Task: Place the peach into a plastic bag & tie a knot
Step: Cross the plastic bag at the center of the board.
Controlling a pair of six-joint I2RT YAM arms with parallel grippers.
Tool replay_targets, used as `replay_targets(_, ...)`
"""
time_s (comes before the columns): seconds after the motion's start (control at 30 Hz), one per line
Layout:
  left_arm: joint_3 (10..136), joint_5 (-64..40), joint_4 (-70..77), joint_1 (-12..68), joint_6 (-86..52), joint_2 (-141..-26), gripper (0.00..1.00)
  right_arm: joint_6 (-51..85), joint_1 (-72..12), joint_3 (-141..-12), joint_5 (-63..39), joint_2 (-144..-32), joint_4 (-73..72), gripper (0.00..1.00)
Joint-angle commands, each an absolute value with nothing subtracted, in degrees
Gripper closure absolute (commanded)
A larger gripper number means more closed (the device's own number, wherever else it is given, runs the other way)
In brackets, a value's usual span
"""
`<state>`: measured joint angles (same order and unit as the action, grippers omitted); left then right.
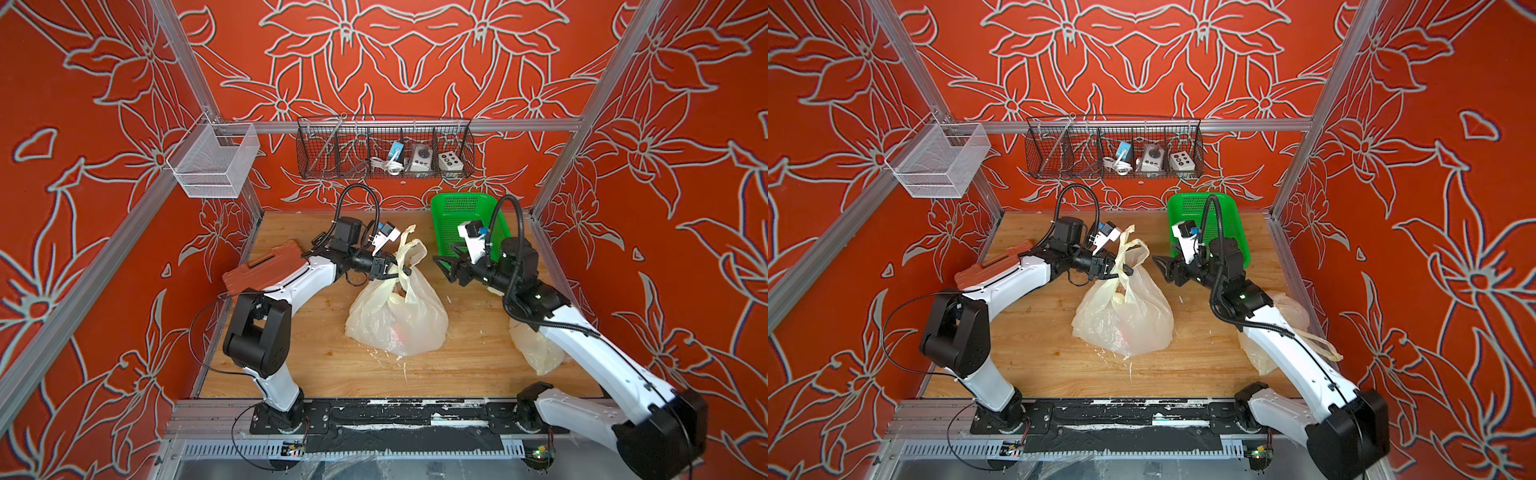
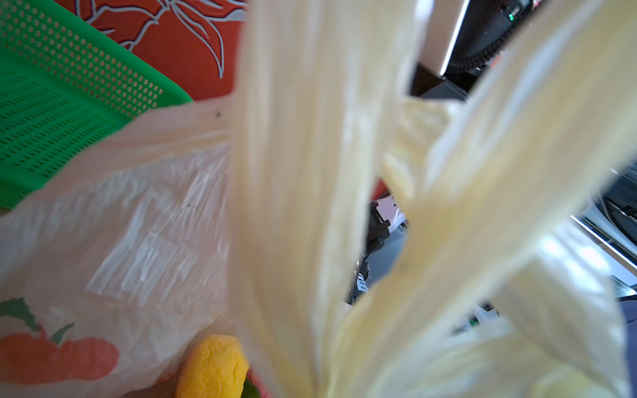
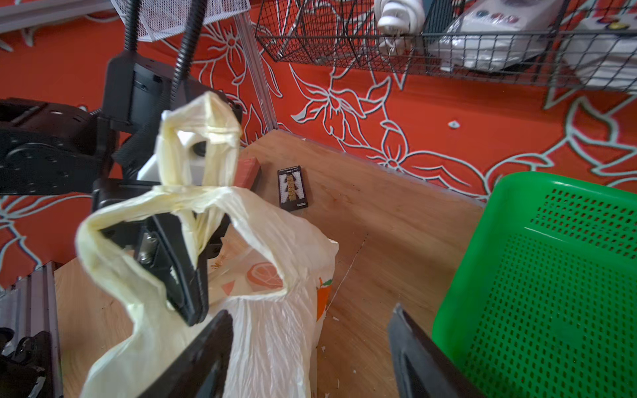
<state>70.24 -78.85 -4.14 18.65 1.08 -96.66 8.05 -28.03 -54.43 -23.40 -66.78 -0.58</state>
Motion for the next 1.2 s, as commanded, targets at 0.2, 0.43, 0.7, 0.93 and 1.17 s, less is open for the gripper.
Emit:
replay_targets(0.2, 71.41, -81.47, -4.82, 18.9, 2.46, -94.46, 1.0, 11.31, -29.75, -58.46, -23.82, -81.17, -17.64, 0.41)
replay_targets(0.43, 69.25, -79.59, 6.78, 18.88, -8.07, -91.98, 1.0, 11.26, -30.27, -52.34, -23.16, -78.36, -18.82, 1.0)
replay_targets(0.7, 68.55, -75.25, 3.17, 19.45, -7.42, -88.48, 1.0, 8.79, -31.25, -54.31, -18.39, -78.62, -11.99, 1.0)
replay_targets(0.93, 70.15, -74.14, 10.36, 19.96, -15.9, -87.24, 0.81, 3.54, -34.17, -57.24, -11.23, -79.1, -4.82, 1.0)
replay_targets(1.17, 70.47, -71.97, 10.72, 21.44, -17.08, -88.42, 0.65, 1.99, -37.22, -58.69, -5.43, -79.89, -3.06, 1.0)
